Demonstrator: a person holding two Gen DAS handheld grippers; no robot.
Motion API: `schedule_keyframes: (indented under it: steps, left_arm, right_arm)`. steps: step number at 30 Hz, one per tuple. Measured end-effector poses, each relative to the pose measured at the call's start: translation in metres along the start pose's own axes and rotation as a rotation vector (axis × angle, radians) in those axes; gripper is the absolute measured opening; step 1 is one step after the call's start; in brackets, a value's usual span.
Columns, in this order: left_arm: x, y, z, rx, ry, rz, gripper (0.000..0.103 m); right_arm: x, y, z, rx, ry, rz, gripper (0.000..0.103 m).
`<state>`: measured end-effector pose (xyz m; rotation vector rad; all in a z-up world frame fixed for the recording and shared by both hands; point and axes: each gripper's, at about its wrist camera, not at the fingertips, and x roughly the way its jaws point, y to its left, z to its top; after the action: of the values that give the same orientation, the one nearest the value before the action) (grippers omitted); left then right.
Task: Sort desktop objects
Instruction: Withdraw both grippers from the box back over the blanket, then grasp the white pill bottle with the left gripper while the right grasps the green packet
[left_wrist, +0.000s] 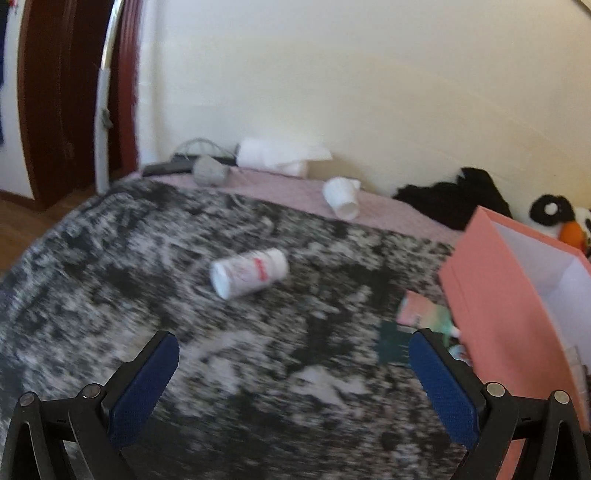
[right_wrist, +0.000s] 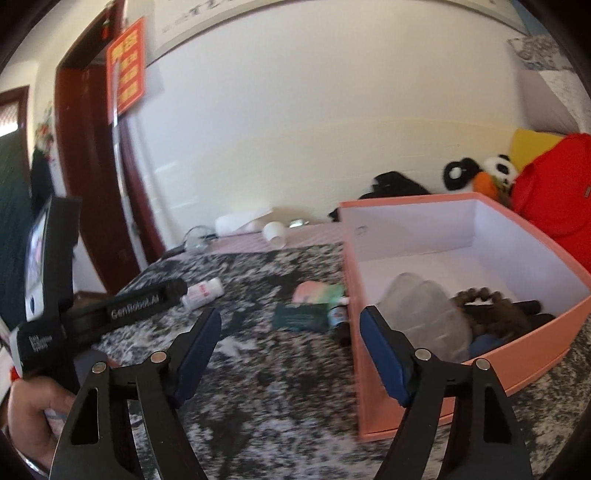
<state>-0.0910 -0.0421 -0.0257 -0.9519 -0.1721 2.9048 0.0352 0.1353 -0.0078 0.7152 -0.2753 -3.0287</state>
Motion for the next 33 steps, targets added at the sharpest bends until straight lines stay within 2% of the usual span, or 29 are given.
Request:
schedule_keyframes:
  steps: [5,11,13,17,20,22,23,24,26,29,33]
  left_arm:
    - [-0.002,0.019,0.002,0.034,-0.028,0.045,0.102]
    - [0.005,0.037,0.002,0.059,-0.023,0.088,0.102]
    - [0.011,0.043,0.001,0.063,-0.01,0.103,0.102]
    - [0.034,0.055,-0.006,0.073,0.045,0.153,0.102]
    - [0.057,0.063,-0.012,0.093,0.092,0.181,0.103]
    - [0.075,0.066,-0.015,0.111,0.123,0.191,0.103]
    - [0.082,0.068,-0.014,0.11,0.135,0.183,0.103]
    - [0.09,0.069,-0.014,0.107,0.146,0.172,0.103]
    - [0.105,0.071,-0.012,0.102,0.168,0.15,0.103]
    - [0.127,0.063,-0.001,0.11,0.181,0.066,0.102]
    - [0.162,0.03,0.016,0.259,0.14,0.03,0.102]
  right_arm:
    - [0.014,0.022,-0.012,-0.038,0.034,0.027,0.08]
    - [0.03,0.031,-0.022,-0.063,0.074,0.046,0.081]
    - [0.038,0.031,-0.025,-0.058,0.107,0.076,0.081]
    - [0.077,0.027,-0.026,-0.012,0.239,0.172,0.081]
    - [0.105,0.02,-0.025,0.004,0.279,0.144,0.082]
    - [0.131,0.013,-0.026,0.002,0.307,0.098,0.089]
    - [0.142,0.009,-0.026,-0.005,0.317,0.07,0.094]
    - [0.155,0.006,-0.027,-0.011,0.324,0.046,0.095]
    - [0.179,-0.002,-0.028,-0.004,0.357,0.045,0.095]
    - [0.213,-0.016,-0.029,0.041,0.416,0.058,0.095]
    - [0.234,-0.029,-0.023,0.122,0.41,0.131,0.101]
